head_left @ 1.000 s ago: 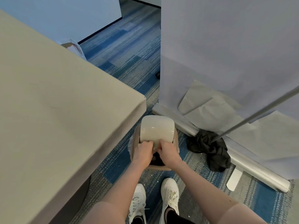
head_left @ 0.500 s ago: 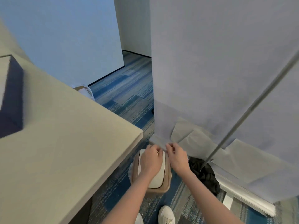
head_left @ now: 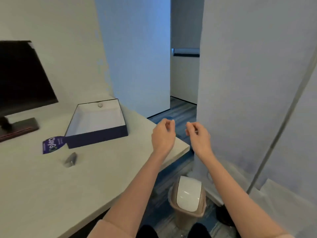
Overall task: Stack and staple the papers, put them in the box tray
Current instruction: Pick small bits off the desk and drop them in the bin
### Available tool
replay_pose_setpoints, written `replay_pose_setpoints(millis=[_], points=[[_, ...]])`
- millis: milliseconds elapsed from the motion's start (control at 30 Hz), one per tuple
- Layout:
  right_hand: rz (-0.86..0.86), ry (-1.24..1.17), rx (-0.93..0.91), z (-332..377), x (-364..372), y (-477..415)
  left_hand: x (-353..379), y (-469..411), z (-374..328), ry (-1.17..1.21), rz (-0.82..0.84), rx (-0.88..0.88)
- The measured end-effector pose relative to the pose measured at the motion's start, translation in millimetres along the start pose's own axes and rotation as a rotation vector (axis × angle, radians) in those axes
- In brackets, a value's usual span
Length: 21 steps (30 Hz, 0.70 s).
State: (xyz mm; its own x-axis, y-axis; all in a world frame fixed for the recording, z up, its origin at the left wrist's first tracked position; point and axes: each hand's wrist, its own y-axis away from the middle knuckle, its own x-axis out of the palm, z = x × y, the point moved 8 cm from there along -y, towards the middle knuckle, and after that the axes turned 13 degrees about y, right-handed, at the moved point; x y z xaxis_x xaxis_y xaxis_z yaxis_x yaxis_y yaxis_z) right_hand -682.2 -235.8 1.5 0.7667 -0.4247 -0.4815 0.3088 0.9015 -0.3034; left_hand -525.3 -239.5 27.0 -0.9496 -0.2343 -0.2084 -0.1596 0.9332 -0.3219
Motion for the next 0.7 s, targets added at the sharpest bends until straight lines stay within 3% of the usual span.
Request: replay_pose_setpoints(millis=[333,533,700], points=[[0.410,-0.173,-0.215,161,179,101,-261,33,50,-0.201,-0.383,-0.122],[0.634,-0.142,-0.305,203,276,164,-379,75,105,-0.341,-0.541,-0.256],[0.842,0.028,-0.469,214,339,206,-460,106,139,-0.422,-0.654,-0.341]])
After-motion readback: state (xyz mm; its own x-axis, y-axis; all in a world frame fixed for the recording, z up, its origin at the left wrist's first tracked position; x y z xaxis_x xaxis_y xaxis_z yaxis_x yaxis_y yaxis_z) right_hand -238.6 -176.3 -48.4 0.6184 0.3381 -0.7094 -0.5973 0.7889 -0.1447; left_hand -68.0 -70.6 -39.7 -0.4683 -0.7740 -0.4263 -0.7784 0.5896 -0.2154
